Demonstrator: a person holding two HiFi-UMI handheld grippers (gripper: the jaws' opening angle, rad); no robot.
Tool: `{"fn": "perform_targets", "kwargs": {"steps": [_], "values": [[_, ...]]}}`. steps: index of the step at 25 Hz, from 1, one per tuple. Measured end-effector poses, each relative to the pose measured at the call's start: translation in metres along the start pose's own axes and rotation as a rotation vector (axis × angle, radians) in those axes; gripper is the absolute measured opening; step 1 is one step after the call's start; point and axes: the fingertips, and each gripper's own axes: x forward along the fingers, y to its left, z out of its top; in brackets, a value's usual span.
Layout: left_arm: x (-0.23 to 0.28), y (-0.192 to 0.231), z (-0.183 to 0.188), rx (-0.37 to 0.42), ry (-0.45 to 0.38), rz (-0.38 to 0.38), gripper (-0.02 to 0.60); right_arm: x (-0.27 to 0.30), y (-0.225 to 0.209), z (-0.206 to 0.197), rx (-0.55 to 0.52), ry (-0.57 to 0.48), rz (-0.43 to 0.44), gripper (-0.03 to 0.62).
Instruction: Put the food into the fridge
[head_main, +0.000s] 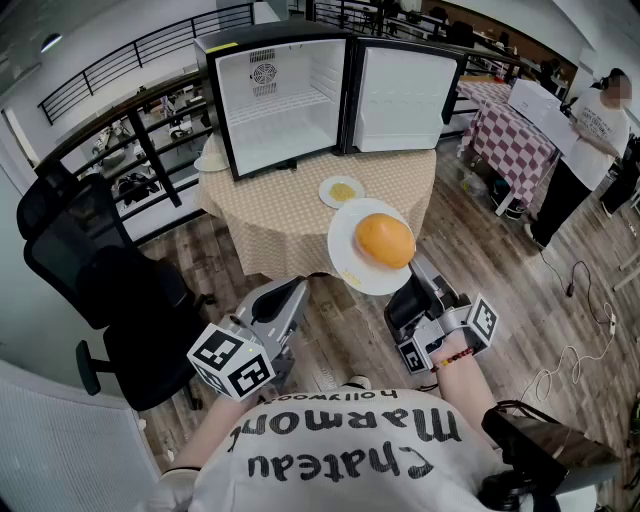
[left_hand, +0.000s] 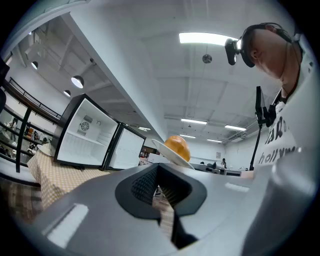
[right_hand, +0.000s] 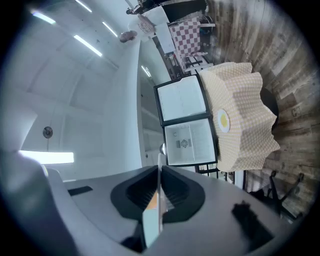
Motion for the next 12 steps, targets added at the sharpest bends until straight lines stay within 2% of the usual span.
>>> {"fn": "perform_targets", "kwargs": {"steps": [12], "values": [[-0.011, 0.007, 0.009, 0.025, -0.011, -0.028, 0.008, 0.017, 0.0, -0.025, 0.016, 0.04, 0.029, 0.028]]}}
